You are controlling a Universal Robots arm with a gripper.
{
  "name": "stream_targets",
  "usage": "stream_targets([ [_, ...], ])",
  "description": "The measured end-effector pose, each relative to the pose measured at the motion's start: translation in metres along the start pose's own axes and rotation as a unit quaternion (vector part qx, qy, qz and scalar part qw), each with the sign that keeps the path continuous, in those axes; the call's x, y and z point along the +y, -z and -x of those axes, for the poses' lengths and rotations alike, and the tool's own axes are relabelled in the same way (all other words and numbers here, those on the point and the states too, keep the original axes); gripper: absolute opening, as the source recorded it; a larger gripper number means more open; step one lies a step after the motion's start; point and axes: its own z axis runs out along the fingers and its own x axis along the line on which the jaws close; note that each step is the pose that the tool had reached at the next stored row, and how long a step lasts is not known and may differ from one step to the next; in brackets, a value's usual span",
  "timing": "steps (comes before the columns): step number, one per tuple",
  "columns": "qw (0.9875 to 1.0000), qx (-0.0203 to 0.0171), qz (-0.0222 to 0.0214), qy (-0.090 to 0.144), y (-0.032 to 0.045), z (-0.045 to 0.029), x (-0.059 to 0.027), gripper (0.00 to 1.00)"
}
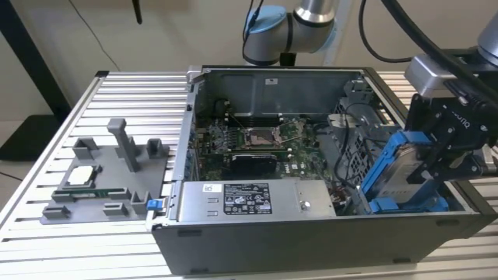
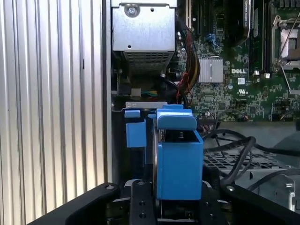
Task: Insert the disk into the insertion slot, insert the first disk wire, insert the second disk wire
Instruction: 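Insert the disk into the insertion slot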
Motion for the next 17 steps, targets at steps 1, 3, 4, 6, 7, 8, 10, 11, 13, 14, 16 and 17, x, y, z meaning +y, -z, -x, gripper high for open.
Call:
stream_targets([
  [1, 1.0000, 0.0001, 0.0000, 0.000, -0.0013, -0.0001, 0.0000, 0.00],
  [3, 1.0000, 0.0000, 0.0000, 0.000, -0.0036, -0.0002, -0.0002, 0.00],
  [4, 1.0000, 0.0000, 0.0000, 0.000, -0.0048, -0.0002, -0.0002, 0.00],
  [6, 1.0000, 0.0000, 0.0000, 0.000, -0.0070, -0.0003, -0.0003, 0.00],
  [7, 1.0000, 0.0000, 0.0000, 0.000, -0.0080, -0.0003, -0.0003, 0.00],
  [8, 1.0000, 0.0000, 0.0000, 0.000, -0.0087, -0.0004, -0.0004, 0.00],
  [10, 1.0000, 0.0000, 0.0000, 0.000, -0.0099, -0.0004, -0.0004, 0.00],
  [11, 1.0000, 0.0000, 0.0000, 0.000, -0.0099, -0.0004, -0.0004, 0.00],
  [13, 1.0000, 0.0001, 0.0000, 0.000, -0.0100, -0.0005, -0.0004, 0.00],
  [14, 1.0000, 0.0001, 0.0000, 0.000, -0.0100, -0.0005, -0.0004, 0.00],
  [16, 1.0000, 0.0000, 0.0000, 0.000, -0.0100, -0.0005, -0.0004, 0.00],
  [17, 1.0000, 0.0000, 0.0000, 0.000, -0.0101, -0.0004, -0.0004, 0.00],
])
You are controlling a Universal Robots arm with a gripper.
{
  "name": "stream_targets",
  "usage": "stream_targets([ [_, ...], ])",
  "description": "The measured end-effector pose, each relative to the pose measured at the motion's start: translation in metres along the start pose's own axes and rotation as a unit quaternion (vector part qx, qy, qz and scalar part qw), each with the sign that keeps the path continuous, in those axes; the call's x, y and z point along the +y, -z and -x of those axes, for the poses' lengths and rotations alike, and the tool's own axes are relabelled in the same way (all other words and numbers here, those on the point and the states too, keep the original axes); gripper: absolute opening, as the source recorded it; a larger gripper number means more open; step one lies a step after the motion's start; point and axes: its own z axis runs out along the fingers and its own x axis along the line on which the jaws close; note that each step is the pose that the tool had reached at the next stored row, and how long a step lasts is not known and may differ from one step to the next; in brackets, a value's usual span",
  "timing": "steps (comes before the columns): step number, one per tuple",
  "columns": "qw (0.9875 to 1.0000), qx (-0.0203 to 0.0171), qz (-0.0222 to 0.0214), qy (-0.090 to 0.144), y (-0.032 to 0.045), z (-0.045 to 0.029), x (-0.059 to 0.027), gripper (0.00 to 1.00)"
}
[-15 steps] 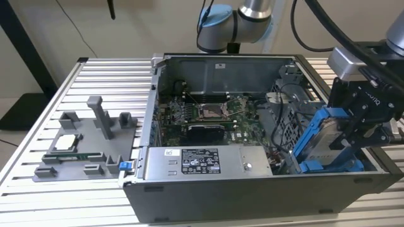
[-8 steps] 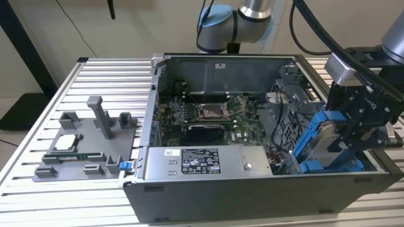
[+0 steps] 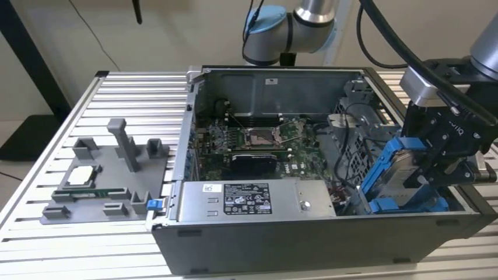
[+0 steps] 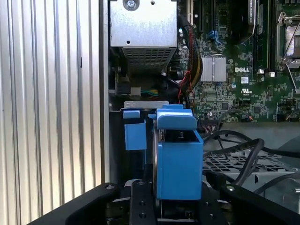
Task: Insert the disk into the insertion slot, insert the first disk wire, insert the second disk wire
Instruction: 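Insert the disk into the insertion slot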
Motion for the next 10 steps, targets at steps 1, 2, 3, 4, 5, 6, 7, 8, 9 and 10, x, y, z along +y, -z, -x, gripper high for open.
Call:
stream_targets([
  [1, 1.0000, 0.0000, 0.0000, 0.000, 0.0000, 0.0000, 0.0000, 0.00],
  [2, 1.0000, 0.0000, 0.0000, 0.000, 0.0000, 0.0000, 0.0000, 0.00],
  [3, 1.0000, 0.0000, 0.0000, 0.000, -0.0001, 0.0000, 0.0000, 0.00],
  [4, 1.0000, 0.0000, 0.0001, 0.000, -0.0001, 0.0000, 0.0000, 0.00],
  [5, 1.0000, 0.0000, 0.0001, 0.000, -0.0001, 0.0000, 0.0001, 1.00],
  [6, 1.0000, 0.0000, 0.0000, 0.000, -0.0001, 0.0000, 0.0000, 1.00],
  [7, 1.0000, 0.0001, 0.0000, 0.000, -0.0001, 0.0000, 0.0000, 1.00],
  [8, 1.0000, 0.0001, 0.0000, 0.000, -0.0001, 0.0000, 0.0000, 1.00],
  [9, 1.0000, 0.0000, 0.0000, 0.000, 0.0000, 0.0000, 0.0000, 1.00],
  [10, 1.0000, -0.0001, 0.0000, 0.000, 0.0004, 0.0000, 0.0000, 1.00],
])
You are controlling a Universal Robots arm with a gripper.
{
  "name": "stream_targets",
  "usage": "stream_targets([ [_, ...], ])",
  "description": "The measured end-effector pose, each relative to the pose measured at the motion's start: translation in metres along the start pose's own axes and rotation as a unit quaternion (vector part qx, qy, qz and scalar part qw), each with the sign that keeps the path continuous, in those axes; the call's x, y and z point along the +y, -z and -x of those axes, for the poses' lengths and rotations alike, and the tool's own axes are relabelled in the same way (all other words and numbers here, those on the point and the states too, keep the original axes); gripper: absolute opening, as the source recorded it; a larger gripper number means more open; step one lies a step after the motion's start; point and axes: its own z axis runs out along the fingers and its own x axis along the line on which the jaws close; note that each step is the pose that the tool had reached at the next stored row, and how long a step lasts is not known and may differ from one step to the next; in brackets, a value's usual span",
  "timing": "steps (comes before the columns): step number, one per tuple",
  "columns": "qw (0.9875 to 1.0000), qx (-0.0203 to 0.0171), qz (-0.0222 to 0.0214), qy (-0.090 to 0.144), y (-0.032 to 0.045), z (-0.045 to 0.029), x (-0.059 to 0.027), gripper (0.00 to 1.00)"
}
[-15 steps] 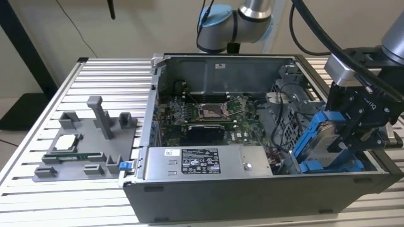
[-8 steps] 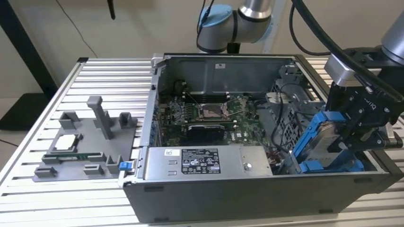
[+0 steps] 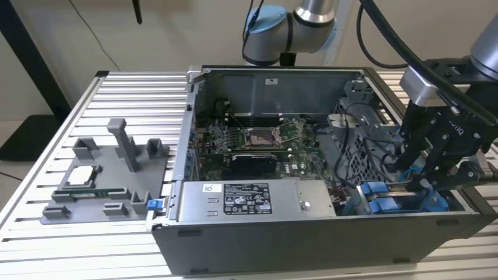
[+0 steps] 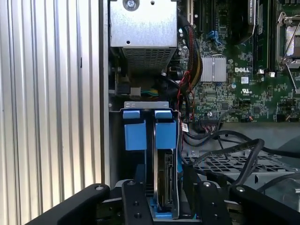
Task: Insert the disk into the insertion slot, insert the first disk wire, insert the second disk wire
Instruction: 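Insert the disk into the insertion slot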
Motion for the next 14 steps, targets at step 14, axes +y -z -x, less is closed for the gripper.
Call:
stream_targets([
  [14, 1.0000, 0.0000, 0.0000, 0.000, 0.0309, 0.0024, 0.0020, 1.00],
])
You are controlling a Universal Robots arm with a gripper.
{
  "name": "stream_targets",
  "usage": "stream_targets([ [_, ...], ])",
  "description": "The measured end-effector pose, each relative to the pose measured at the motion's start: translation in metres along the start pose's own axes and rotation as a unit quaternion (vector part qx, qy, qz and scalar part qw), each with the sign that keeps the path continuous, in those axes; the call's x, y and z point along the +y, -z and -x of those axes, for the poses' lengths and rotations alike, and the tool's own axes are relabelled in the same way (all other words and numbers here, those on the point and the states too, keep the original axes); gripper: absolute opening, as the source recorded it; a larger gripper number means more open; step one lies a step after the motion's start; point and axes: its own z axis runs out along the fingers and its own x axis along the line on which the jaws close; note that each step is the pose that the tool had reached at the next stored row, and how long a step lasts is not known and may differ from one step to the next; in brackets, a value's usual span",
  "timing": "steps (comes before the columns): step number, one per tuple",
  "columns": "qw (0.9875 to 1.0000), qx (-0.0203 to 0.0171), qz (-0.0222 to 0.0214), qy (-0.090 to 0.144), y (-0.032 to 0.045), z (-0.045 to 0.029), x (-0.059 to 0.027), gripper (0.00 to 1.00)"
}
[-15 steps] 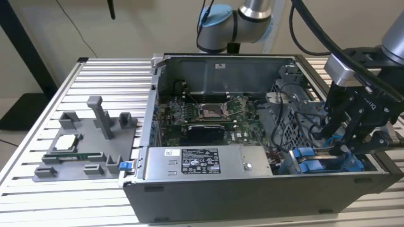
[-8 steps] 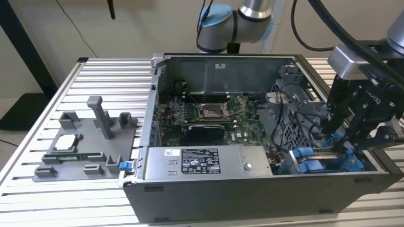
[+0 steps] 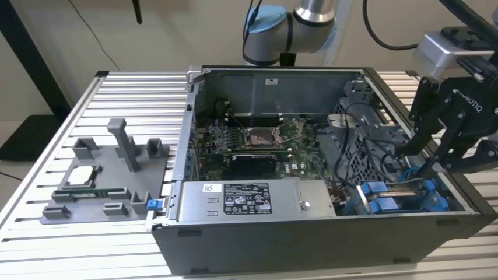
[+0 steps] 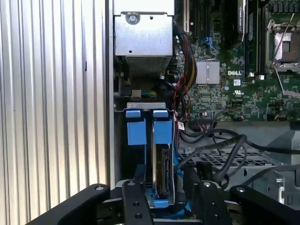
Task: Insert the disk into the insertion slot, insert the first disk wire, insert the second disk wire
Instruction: 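Insert the disk into the insertion slot, then insert the first disk wire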
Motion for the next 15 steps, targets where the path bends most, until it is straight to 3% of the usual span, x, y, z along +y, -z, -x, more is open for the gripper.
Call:
stream_targets([
  [6, 1.0000, -0.0001, -0.0020, 0.000, 0.0048, 0.0074, 0.0036, 1.00],
  [12, 0.9998, -0.0007, -0.0183, 0.001, 0.0039, 0.0221, 0.0087, 1.00],
  [15, 0.9997, -0.0008, -0.0237, 0.001, 0.0033, 0.0270, 0.0116, 1.00],
])
